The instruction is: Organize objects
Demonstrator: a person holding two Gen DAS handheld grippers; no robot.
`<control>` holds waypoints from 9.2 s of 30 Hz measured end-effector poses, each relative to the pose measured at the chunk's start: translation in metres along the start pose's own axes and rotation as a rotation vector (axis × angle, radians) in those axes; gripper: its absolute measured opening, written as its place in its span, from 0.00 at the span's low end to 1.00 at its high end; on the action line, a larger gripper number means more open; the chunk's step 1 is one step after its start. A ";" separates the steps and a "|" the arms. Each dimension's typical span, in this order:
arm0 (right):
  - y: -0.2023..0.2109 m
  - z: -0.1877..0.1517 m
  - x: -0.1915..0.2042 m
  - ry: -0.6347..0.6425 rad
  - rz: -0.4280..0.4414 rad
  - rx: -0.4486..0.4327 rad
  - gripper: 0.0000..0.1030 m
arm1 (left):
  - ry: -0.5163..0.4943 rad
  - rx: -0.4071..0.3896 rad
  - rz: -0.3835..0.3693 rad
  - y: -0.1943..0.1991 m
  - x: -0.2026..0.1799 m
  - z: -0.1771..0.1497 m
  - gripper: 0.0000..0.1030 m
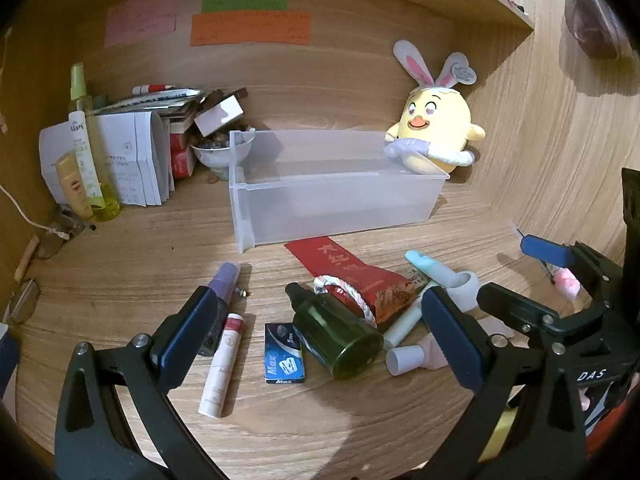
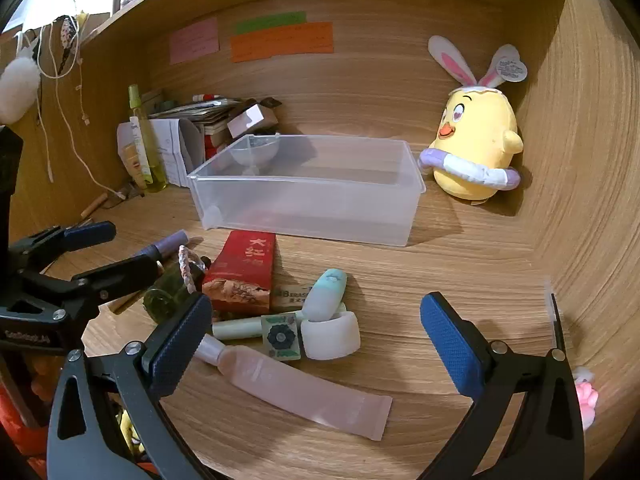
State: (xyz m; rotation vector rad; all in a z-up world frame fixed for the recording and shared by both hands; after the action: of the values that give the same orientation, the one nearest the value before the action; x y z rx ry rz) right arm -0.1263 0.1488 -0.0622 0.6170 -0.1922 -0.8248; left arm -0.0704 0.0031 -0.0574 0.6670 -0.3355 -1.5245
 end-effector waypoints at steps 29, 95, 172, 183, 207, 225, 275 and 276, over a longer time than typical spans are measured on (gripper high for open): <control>-0.002 -0.003 0.002 -0.006 0.033 0.013 1.00 | 0.028 -0.040 0.094 0.006 0.004 0.000 1.00; -0.086 -0.002 -0.038 -0.054 0.159 0.269 0.48 | 0.114 0.240 0.149 -0.053 0.106 -0.006 0.44; -0.060 0.130 -0.048 -0.045 0.165 -0.042 0.20 | 0.073 -0.114 0.073 -0.034 0.045 0.147 0.24; -0.109 0.141 -0.047 -0.060 0.152 0.028 0.20 | 0.107 -0.055 0.058 -0.074 0.050 0.159 0.24; -0.182 0.096 -0.052 -0.043 0.105 0.234 0.20 | 0.070 0.130 0.073 -0.155 0.041 0.124 0.24; -0.184 0.093 -0.045 -0.003 0.071 0.252 0.24 | 0.072 0.141 0.093 -0.157 0.043 0.121 0.40; -0.039 0.053 -0.018 0.078 0.089 0.070 0.79 | 0.051 0.100 0.175 -0.029 0.092 0.052 0.94; -0.039 0.047 -0.019 0.070 0.091 0.081 0.79 | 0.057 0.109 0.178 -0.029 0.095 0.048 0.94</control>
State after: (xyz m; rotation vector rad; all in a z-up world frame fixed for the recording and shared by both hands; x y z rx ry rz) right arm -0.1817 0.1217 -0.0458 0.7073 -0.1891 -0.7086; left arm -0.1179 -0.0969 -0.0559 0.7450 -0.4254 -1.3221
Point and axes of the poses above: each gripper's, at about its wrist camera, not at the fingertips, and y roughly against the way its jaws point, x to its left, z to its top, the point moved 8 cm from there along -y, roughly the way its jaws point, and after that the axes turned 7 degrees about y, right-handed, at the moved point
